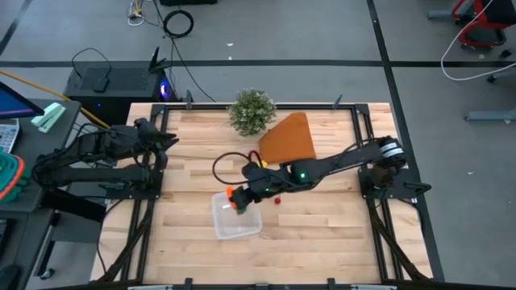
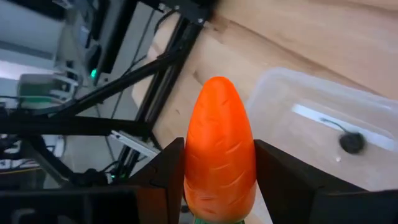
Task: Pick and placing Produce into tupperware
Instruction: Put the carrot into the transparent bin
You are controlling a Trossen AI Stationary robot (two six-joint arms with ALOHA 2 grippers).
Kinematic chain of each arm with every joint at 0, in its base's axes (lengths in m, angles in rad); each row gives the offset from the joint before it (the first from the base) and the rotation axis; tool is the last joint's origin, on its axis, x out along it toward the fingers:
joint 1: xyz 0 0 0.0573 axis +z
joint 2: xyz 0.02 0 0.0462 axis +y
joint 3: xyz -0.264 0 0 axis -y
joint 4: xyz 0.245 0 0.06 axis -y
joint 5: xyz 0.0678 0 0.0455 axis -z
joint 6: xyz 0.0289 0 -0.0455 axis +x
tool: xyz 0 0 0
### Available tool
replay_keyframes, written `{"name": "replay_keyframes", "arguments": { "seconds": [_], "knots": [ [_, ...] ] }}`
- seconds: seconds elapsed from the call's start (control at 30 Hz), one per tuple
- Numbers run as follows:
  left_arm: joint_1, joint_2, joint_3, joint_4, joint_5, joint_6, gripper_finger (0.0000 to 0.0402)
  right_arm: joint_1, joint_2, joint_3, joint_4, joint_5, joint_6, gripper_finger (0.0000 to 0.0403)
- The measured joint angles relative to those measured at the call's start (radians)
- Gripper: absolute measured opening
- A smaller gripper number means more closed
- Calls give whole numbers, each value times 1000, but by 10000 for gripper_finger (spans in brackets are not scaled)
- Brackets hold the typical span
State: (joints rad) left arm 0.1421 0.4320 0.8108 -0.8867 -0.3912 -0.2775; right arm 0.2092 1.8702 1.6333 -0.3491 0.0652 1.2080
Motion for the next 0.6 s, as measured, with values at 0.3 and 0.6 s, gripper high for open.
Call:
{"name": "replay_keyframes", "arguments": {
  "seconds": [0.3, 0.6],
  "knots": [
    [0, -1, 0, -10, 11, 1, 94, -25, 110, 0, 193, -137, -89, 141],
    [0, -2, 0, -34, 23, 12, 95, -32, 193, 72, 258, -184, -282, 141]
  ]
}}
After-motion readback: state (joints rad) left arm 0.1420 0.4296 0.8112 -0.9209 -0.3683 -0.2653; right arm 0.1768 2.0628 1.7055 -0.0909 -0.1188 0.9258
